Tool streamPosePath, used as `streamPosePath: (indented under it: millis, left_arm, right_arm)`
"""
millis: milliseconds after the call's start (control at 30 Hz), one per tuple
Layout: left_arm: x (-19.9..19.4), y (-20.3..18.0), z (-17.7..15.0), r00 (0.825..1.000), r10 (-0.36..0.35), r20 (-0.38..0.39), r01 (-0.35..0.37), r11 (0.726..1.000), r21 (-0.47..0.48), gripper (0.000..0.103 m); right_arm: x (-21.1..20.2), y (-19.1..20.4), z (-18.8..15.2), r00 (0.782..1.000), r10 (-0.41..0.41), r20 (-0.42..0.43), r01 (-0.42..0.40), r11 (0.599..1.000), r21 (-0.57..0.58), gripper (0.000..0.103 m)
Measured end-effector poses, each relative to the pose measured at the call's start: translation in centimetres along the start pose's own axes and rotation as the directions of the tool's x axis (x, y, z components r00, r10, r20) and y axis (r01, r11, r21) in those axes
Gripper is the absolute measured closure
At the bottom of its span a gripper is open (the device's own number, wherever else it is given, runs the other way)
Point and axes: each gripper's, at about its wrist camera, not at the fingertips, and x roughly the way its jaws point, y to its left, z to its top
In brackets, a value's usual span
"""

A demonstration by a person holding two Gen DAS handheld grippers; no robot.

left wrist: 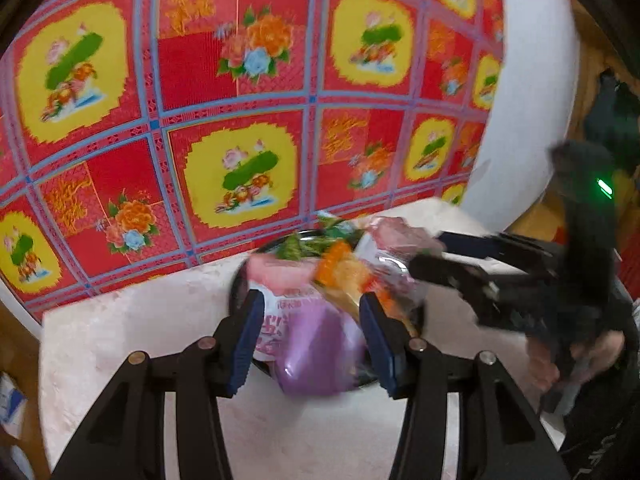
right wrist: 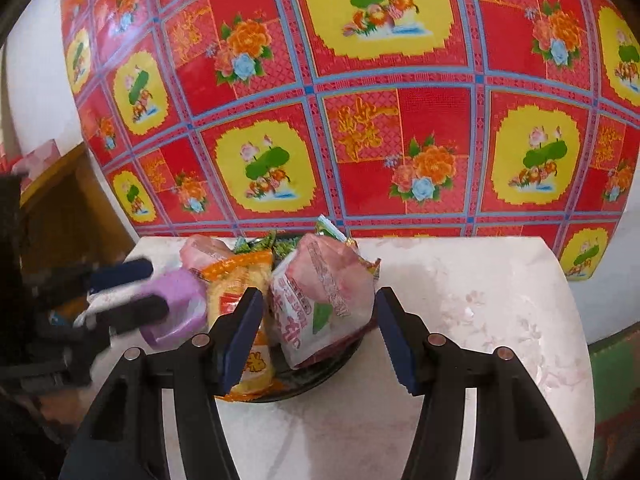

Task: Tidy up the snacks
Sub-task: 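Open the right tool to drop the bread packet while the left tool releases the tin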

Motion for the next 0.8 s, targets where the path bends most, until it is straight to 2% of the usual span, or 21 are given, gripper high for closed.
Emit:
streamPosePath:
  millis: [100, 167, 233, 333, 367, 500, 533, 633, 667, 733, 800]
  left_arm:
    - [1.7, 0.8, 2.0, 0.998, 0.03, -0.052, -0.03, 0.999, -0.012, 0.052]
    - [2.0, 1.6, 2.0, 0.998, 0.004, -0.056, -0.007, 0.999, -0.054, 0.053]
    - [1.4, 2.3, 0.6, 0.998, -0.061, -0.031, 0.058, 0.993, -0.098, 0.052]
    - [0.0, 2.6, -2.4, 0.996, -0.082, -0.021, 0.079, 0.989, -0.127, 0.048]
    - [-0.3, 2.4, -3.1, 0.995, -0.097, -0.035, 0.092, 0.988, -0.125, 0.047]
    - [-0.8, 0.1, -7.3, 0.973, -0.139, -0.183, 0.123, 0.988, -0.095, 0.036]
    - [-0.7, -0.7, -7.8, 0.968, -0.134, -0.213, 0.119, 0.99, -0.078, 0.032]
    - [-0.1, -3.2, -8.2, 0.961, -0.103, -0.256, 0.101, 0.995, -0.021, 0.033]
    - [0.2, -4.1, -8.3, 0.961, -0.067, -0.267, 0.073, 0.997, 0.014, 0.039]
    - [0.4, -5.0, -8.6, 0.966, 0.0, -0.257, 0.015, 0.998, 0.056, 0.044]
    - [0.1, -5.2, -8.7, 0.966, -0.011, -0.257, 0.024, 0.999, 0.049, 0.049]
  right_arm:
    - [0.5, -0.2, -0.1, 1.0, -0.005, -0.027, 0.005, 1.0, 0.01, 0.043]
    - [0.4, -0.3, -0.1, 1.0, -0.006, -0.028, 0.007, 1.0, 0.011, 0.043]
    - [0.4, -0.3, -0.1, 1.0, -0.004, -0.027, 0.005, 1.0, 0.01, 0.043]
    - [0.4, 0.3, -0.4, 1.0, 0.003, -0.03, -0.003, 1.0, -0.012, 0.043]
    - [0.4, 0.5, -0.4, 0.999, 0.006, -0.033, -0.007, 1.0, -0.022, 0.043]
    - [0.4, 1.8, -0.7, 0.999, 0.016, -0.036, -0.019, 0.996, -0.082, 0.043]
    - [0.4, 1.9, -0.8, 0.999, 0.01, -0.037, -0.013, 0.996, -0.093, 0.043]
    - [0.5, 2.1, -0.8, 0.999, 0.002, -0.038, -0.006, 0.995, -0.101, 0.043]
    - [0.5, 2.1, -0.8, 0.999, 0.004, -0.038, -0.008, 0.995, -0.099, 0.043]
    - [0.4, 2.0, -0.7, 1.0, 0.003, -0.03, -0.006, 0.996, -0.091, 0.043]
    - [0.1, 1.7, -0.6, 1.0, -0.005, -0.015, 0.004, 0.996, -0.084, 0.043]
